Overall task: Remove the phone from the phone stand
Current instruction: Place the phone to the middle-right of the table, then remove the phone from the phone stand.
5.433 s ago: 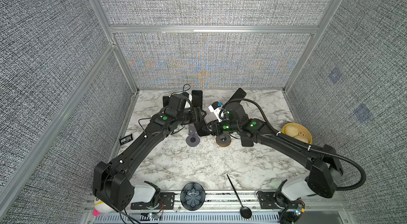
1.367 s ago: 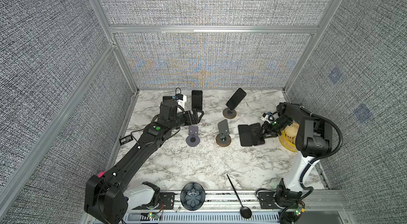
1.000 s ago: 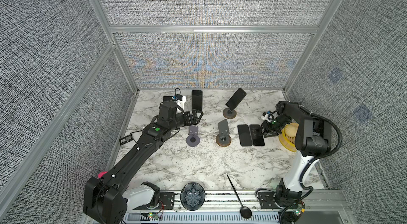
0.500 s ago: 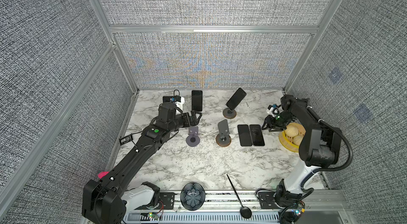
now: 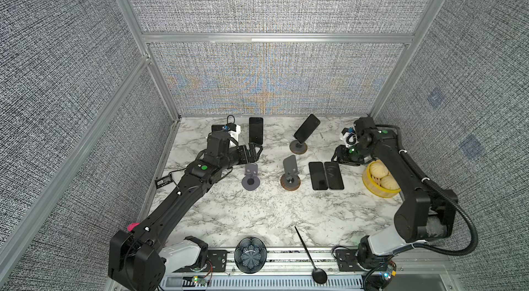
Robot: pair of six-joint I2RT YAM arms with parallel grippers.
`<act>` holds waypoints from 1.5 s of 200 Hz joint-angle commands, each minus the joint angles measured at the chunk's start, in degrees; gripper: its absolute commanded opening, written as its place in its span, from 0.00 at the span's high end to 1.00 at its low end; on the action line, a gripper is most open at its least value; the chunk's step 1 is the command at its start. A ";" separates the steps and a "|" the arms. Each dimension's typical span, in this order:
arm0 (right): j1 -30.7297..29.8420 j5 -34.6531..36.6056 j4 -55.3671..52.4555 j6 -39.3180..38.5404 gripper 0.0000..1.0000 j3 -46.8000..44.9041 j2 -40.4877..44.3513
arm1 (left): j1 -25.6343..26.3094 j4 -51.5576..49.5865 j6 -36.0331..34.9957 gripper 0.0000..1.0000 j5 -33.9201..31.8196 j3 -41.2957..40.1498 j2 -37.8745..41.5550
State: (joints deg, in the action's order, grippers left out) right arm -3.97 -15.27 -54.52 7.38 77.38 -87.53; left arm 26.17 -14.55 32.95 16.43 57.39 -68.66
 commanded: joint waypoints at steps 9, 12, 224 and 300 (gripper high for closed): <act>-3.35 1.14 8.03 8.00 0.49 -2.15 2.59 | 0.01 -4.08 -4.12 0.05 -5.41 3.01 -1.21; -3.74 1.04 8.47 8.31 0.49 -2.37 2.84 | 0.01 -4.53 -4.71 0.05 -6.15 3.45 -1.59; -11.67 -2.12 9.73 8.42 0.13 -11.00 13.86 | -14.56 -7.62 -20.94 0.01 -28.92 17.27 -26.73; -11.59 -1.44 8.80 8.48 0.13 -10.25 14.03 | -16.41 -7.16 -23.49 0.01 -23.24 23.93 -34.84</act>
State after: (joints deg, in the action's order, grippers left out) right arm -15.49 -16.93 -44.40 16.32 66.39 -73.36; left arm 10.48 -22.52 10.79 -8.62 79.90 -102.10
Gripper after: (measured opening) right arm 0.867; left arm 0.986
